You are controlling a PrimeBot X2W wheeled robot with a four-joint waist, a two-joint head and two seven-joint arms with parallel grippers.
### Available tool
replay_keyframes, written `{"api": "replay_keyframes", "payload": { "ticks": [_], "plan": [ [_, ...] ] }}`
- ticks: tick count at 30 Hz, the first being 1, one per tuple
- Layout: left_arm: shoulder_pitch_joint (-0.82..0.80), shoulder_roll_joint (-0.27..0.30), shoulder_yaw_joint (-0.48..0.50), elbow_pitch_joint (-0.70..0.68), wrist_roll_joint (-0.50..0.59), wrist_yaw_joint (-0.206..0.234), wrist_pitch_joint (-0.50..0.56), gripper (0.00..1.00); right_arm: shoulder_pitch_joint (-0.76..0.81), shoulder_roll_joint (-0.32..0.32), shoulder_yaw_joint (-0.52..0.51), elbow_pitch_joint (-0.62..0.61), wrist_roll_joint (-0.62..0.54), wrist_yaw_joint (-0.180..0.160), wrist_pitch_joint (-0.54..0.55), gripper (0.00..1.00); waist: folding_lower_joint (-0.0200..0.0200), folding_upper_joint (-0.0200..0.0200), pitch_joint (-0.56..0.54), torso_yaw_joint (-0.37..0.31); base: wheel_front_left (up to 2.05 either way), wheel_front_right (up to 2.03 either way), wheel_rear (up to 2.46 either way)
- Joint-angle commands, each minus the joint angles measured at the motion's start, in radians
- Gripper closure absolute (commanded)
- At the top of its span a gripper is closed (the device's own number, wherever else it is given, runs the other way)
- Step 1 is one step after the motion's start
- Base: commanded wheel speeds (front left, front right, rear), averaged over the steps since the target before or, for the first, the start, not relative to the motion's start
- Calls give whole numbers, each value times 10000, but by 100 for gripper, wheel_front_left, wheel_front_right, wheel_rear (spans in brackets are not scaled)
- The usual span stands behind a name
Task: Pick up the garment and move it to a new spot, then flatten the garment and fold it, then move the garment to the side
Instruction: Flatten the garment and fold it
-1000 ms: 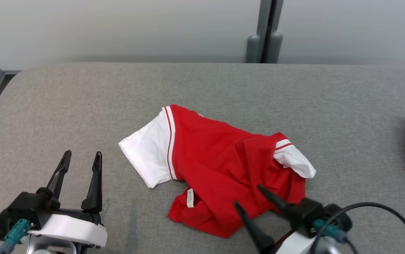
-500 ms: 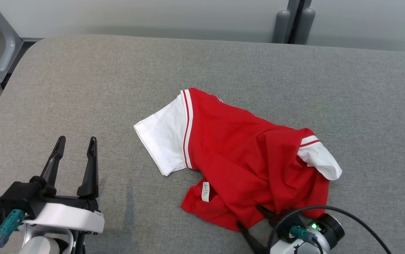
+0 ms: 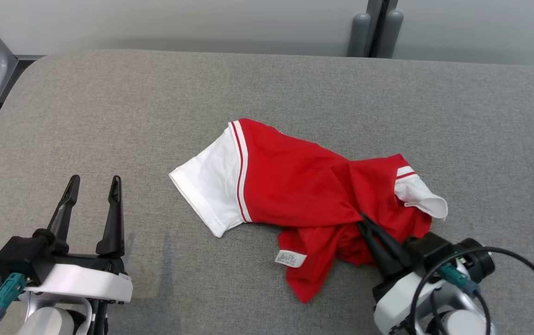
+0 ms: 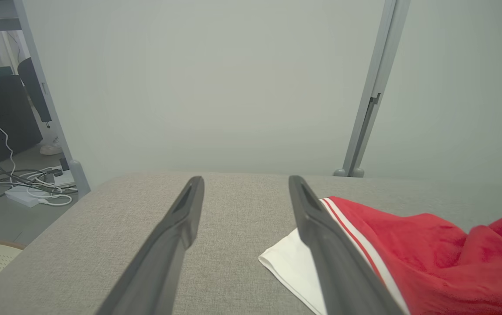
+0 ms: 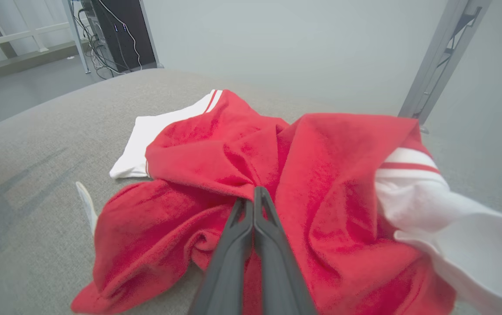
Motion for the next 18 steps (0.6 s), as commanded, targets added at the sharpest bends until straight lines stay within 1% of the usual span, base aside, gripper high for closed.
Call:
{"api": "replay_keyframes", "payload": {
  "ticks": [1, 2, 7, 11, 14, 18],
  "plan": [
    [-39, 78, 69, -13, 59, 60, -53, 0, -102, -151, -397, -502, -120, 1, 47, 100, 0, -1, -13, -91, 0, 0, 0],
    [-39, 78, 69, -13, 59, 60, -53, 0, -102, -151, -397, -502, -120, 1, 47, 100, 0, -1, -13, -91, 0, 0, 0],
    [-52, 88, 97, -70, 84, 89, -85, 0, -184, -406, -1326, -1623, -453, 3, 360, 100, 0, -1, 29, -219, 0, 0, 0],
    [-115, 71, 68, -106, 112, 100, -85, 0, -453, -643, -1963, -2140, -581, 3, 587, 100, 0, -1, 89, -273, 0, 0, 0],
    [-170, 50, 29, -117, 125, 90, -95, 0, -763, -734, -1941, -2090, -466, 3, 684, 100, 0, -1, 133, -289, 0, 0, 0],
    [-286, -17, -60, -117, 143, 29, -105, 0, -1165, -615, -1384, -1457, -214, 3, 651, 100, 0, -1, 259, -286, 0, 0, 0]
  ]
}}
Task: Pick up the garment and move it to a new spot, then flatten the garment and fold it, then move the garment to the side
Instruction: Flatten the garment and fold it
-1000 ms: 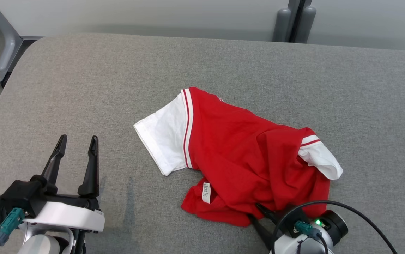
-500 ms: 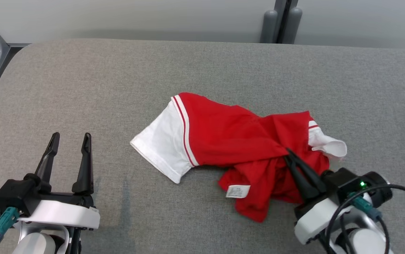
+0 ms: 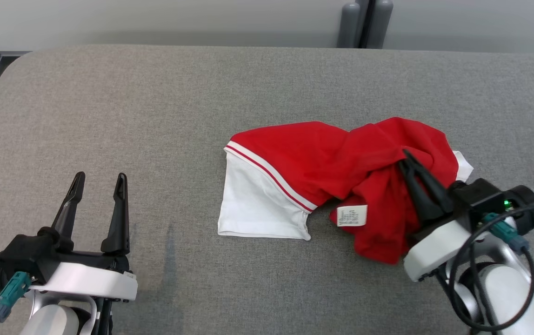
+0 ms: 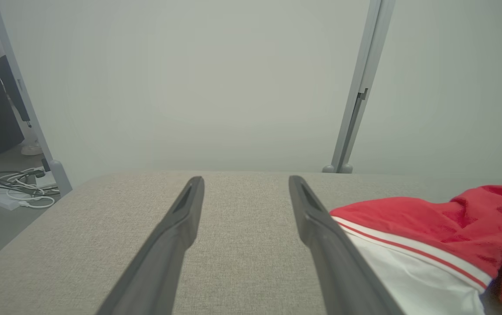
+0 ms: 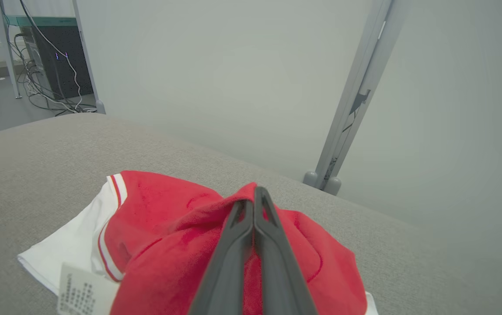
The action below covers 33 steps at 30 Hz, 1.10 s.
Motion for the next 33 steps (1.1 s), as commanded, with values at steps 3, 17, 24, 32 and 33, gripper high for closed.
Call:
{"api": "replay_keyframes", "payload": {
  "ticks": [3, 17, 24, 32, 33],
  "plan": [
    [-303, -38, -66, 23, 61, -59, -66, 0, -376, 215, 551, 843, 353, 1, -181, 100, 0, 0, 174, 35, 0, 0, 0],
    [-604, -121, -217, 346, 57, -260, -79, 0, -1669, 750, 1398, 4523, 1852, 3, -1872, 100, 0, 0, 343, -35, 0, 0, 0],
    [-461, -100, -290, 459, 4, -250, -25, 0, -1402, 695, 886, 4782, 2455, 3, -2619, 0, 0, 0, 19, -184, 0, 0, 0],
    [-185, 45, -203, 425, -65, -139, 3, 0, -475, 308, 115, 3718, 2729, 3, -2695, 0, 0, 0, -362, -409, 0, 0, 0],
    [-143, 72, -195, 407, -67, -115, 9, 0, -323, 245, -13, 3478, 2722, 3, -2655, 0, 0, 0, -406, -447, 0, 0, 0]
  ]
}}
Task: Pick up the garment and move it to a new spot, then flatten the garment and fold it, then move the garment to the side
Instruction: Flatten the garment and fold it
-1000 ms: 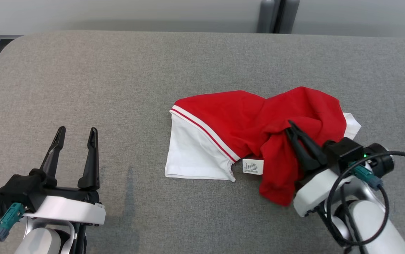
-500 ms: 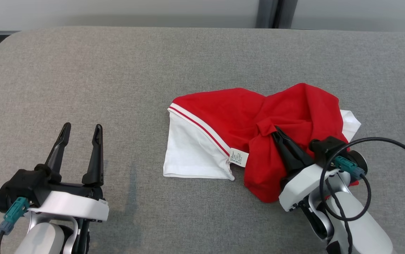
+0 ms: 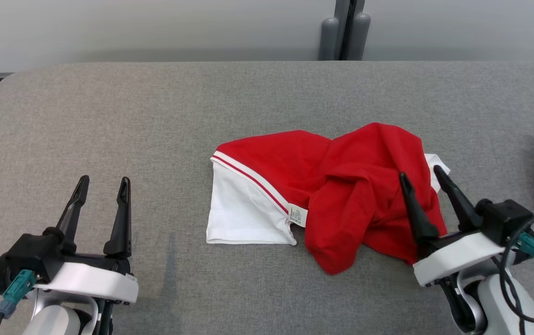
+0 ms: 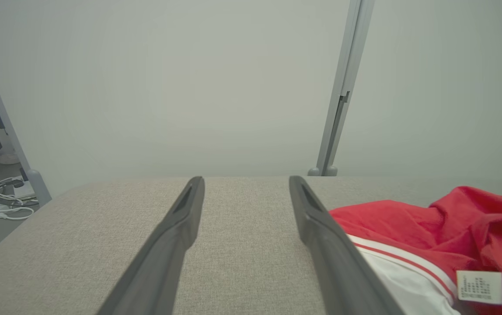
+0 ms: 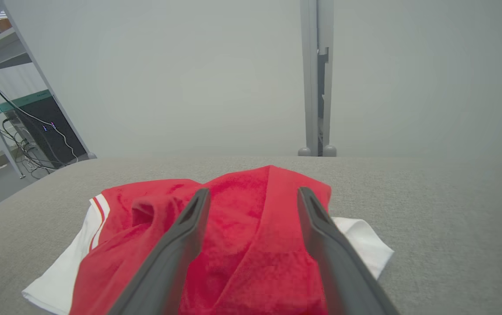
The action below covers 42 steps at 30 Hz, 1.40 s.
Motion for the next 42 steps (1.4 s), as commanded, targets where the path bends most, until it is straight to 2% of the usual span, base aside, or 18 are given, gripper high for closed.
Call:
{"api": "replay_keyframes", "payload": {
  "ticks": [1, 9, 19, 26, 42],
  "plan": [
    [106, 70, 38, -16, -9, 61, 2, 0, 149, -115, -122, -160, 15, 3, 49, 0, 0, -1, -84, -77, 0, 0, 0],
    [388, 205, 79, -180, 33, 217, 58, 0, 1190, -36, -1414, -2330, -836, 3, 636, 0, 0, -1, -498, -414, 0, 0, 0],
    [686, 302, -73, -311, 89, 347, 189, 0, 2666, 270, -1884, -4164, -1495, 3, 1654, 0, 0, -1, -792, -548, 0, 0, 0],
    [695, 358, -126, -388, 113, 436, 242, 0, 2924, 424, -2070, -4608, -1420, 3, 1902, 0, 0, -1, -753, -574, 0, 0, 0],
    [641, 407, -152, -513, 68, 530, 232, 0, 2737, 510, -2023, -4721, -1484, 3, 1988, 0, 0, -1, -609, -377, 0, 0, 0]
  ]
}}
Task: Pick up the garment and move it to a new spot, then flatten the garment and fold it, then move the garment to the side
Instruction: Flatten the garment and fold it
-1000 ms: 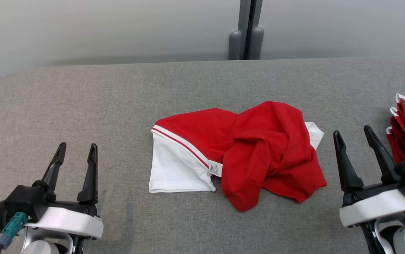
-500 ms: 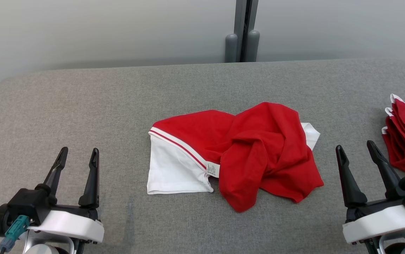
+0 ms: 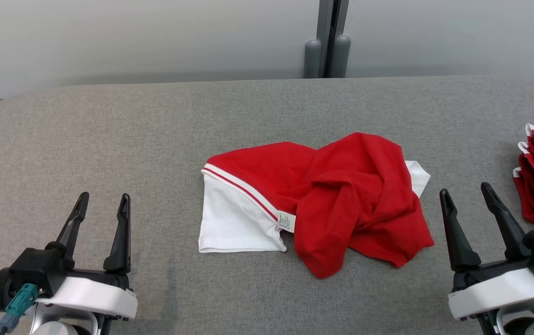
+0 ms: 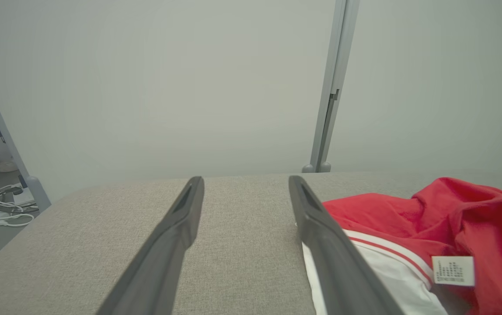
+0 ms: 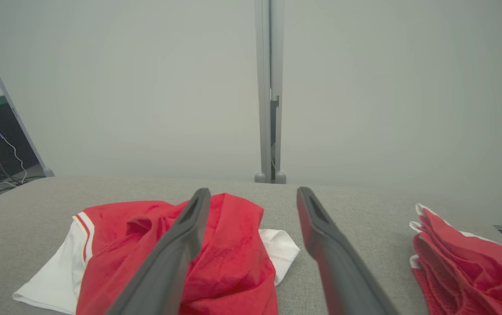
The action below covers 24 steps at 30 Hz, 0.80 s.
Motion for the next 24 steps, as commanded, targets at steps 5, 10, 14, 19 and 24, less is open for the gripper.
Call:
{"api": "replay_keyframes", "payload": {
  "ticks": [5, 10, 14, 19, 24],
  "plan": [
    [-252, 64, 6, -66, 0, 28, -24, 0, -527, -77, 876, 48, -185, 3, -22, 0, 0, -1, 284, 138, 0, 0, 0],
    [-372, -58, -13, -25, -61, -24, -84, 0, -941, -444, 2637, 615, -230, 3, 224, 0, 0, -1, 528, 440, 0, 0, 0],
    [-468, -169, -34, 75, -80, -69, -156, 0, -1139, -887, 4140, 1201, -248, 3, 574, 0, 0, -1, 714, 669, 0, 0, 0],
    [-660, -287, -51, 199, -92, -165, -231, 0, -1456, -1317, 4933, 2026, -473, 1, 893, 0, 0, -1, 984, 906, 0, 0, 0],
    [-861, -457, -43, 318, -53, -270, -316, 0, -1867, -1384, 4848, 2960, -1100, 3, 912, 0, 0, -1, 1287, 1062, 0, 0, 0]
  ]
}}
